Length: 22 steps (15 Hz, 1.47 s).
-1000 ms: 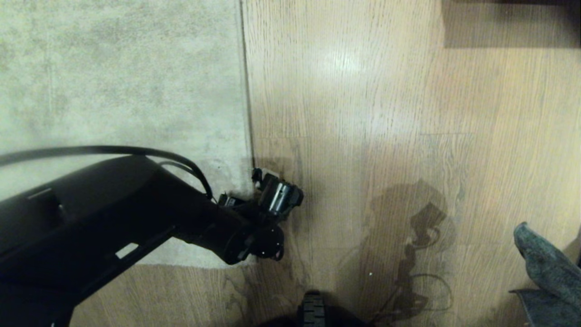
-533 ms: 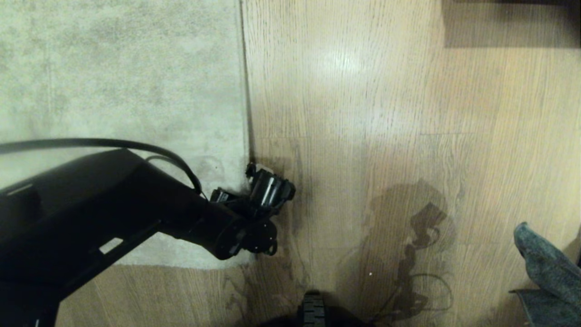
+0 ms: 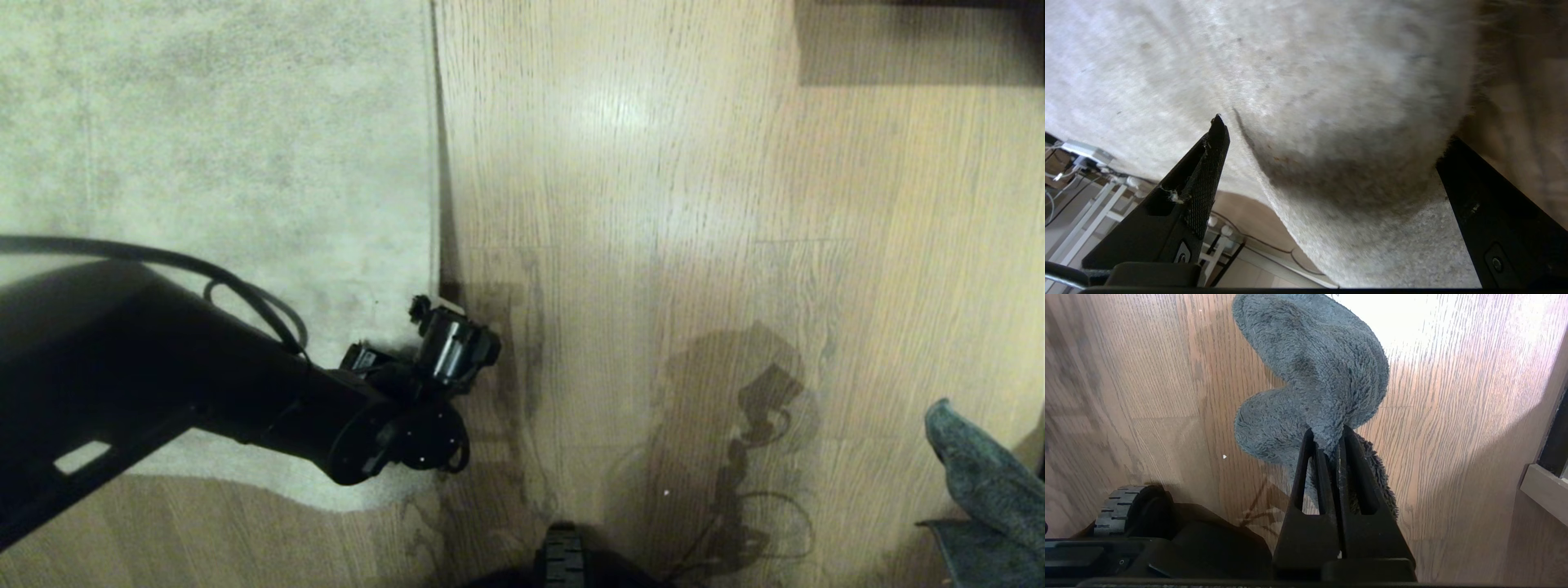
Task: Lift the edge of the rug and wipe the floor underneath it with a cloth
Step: Lift up the carpet
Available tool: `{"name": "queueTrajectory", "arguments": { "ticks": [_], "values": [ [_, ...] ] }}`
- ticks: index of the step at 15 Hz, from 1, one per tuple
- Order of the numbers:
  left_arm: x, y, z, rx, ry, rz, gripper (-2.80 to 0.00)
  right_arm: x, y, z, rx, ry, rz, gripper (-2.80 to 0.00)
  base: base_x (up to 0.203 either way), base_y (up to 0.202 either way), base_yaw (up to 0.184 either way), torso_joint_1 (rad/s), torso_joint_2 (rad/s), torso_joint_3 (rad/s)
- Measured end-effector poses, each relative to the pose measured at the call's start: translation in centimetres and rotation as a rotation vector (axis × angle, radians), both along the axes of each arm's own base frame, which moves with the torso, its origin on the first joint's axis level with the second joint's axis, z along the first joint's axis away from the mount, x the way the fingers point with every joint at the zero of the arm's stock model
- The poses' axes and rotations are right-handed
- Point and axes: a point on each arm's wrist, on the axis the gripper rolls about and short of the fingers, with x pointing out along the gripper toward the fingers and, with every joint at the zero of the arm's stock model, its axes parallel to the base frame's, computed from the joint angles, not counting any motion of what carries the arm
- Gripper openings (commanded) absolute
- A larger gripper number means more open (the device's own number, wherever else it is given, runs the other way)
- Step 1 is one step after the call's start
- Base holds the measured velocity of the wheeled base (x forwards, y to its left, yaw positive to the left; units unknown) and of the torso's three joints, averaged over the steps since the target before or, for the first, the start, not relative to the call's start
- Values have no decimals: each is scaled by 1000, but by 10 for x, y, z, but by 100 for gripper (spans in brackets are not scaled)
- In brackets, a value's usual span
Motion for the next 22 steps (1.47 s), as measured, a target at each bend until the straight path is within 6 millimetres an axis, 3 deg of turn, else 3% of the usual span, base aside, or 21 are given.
{"name": "queueTrajectory", "arguments": {
  "ticks": [7,12,18,22],
  "values": [
    [-3,15,27,10,-47,36,0,0,0,0,0,0,0,-280,0,0,0,0,0,0],
    [7,23,48,7,-122,47,0,0,0,0,0,0,0,-280,0,0,0,0,0,0],
    [19,20,72,-15,-266,25,0,0,0,0,1,0,0,-280,0,0,0,0,0,0],
    [17,13,74,-32,-281,7,0,0,0,0,1,0,0,-280,0,0,0,0,0,0]
  ]
}}
